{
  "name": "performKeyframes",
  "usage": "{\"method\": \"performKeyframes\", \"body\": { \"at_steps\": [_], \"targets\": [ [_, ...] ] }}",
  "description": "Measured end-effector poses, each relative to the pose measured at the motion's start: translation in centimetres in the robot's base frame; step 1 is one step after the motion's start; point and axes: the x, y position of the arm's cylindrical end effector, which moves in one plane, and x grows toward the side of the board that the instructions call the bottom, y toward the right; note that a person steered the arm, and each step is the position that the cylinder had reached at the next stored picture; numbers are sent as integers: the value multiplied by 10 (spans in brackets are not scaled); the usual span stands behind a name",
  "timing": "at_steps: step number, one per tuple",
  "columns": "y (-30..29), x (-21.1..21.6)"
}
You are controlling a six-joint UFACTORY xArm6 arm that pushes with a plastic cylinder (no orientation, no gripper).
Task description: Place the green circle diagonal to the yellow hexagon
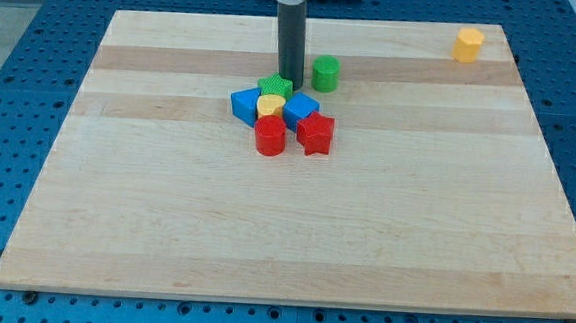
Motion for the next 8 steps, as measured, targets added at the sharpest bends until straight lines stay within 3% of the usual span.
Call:
{"method": "performKeyframes", "body": {
  "at_steps": [2, 5, 8],
  "targets": [
    [12, -13],
    [102, -19],
    [129, -13]
  ]
}}
